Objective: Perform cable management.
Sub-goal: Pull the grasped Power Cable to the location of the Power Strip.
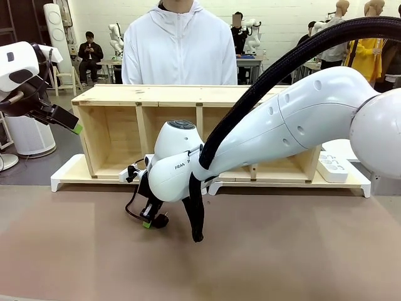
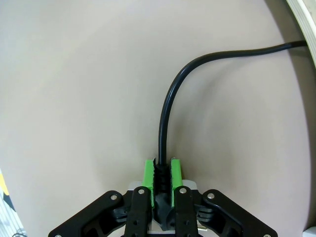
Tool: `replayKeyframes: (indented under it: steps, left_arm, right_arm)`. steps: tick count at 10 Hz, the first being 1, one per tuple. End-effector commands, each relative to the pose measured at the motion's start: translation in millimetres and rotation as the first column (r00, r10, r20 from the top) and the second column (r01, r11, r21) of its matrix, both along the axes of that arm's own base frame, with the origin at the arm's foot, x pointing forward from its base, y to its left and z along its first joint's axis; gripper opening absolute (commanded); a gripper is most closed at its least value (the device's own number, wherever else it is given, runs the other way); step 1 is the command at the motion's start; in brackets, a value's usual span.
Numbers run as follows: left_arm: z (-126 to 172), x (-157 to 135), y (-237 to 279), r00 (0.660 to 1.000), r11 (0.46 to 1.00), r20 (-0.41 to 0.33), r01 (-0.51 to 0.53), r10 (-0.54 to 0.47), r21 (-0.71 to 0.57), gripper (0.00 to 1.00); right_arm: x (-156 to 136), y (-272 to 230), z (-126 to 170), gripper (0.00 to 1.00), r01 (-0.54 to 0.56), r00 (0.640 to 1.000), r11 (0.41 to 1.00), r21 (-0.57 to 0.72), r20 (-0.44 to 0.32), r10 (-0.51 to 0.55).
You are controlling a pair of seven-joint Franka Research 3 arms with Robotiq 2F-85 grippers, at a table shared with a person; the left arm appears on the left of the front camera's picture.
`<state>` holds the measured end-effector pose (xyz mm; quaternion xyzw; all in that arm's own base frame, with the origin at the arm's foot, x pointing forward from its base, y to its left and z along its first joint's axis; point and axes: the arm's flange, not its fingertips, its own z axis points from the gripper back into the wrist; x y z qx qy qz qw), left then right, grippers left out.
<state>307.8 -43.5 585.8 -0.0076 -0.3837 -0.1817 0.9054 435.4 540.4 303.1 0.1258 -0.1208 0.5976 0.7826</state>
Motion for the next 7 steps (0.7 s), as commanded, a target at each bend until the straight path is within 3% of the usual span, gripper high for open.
replayKeyframes:
  steps: [1, 2, 4, 5, 7]
  left_arm:
    - [0.0, 2.6, -0.5, 1.000, 1.000, 0.009, -0.009, 0.009, -0.014, 1.00]
    - [0.0, 2.6, -0.5, 1.000, 1.000, 0.009, -0.009, 0.009, -0.014, 1.00]
    - [0.0, 2.6, -0.5, 1.000, 1.000, 0.009, -0.009, 0.009, -0.014, 1.00]
    - [0.0, 2.6, -0.5, 1.000, 1.000, 0.009, -0.009, 0.009, -0.014, 1.00]
    - [0.0, 2.6, -0.5, 1.000, 1.000, 0.009, -0.009, 0.009, -0.014, 1.00]
  right_arm:
    - [0.1, -0.1, 0.1, 0.00, 0.001, 1.000, 1.000, 0.001, 0.000, -0.001]
    - [0.0, 0.0, 0.0, 0.16, 0.000, 1.000, 1.000, 0.000, 0.000, 0.000]
    - [-34.5, -15.4, 20.7, 0.16, 0.010, 1.000, 0.999, -0.031, 0.026, -0.009]
    - [-58.5, -27.6, 24.1, 0.16, -0.016, 1.000, 0.998, -0.053, -0.013, 0.015]
    - [-88.3, -46.6, 36.7, 0.16, 0.046, 0.998, 0.996, -0.074, -0.045, -0.050]
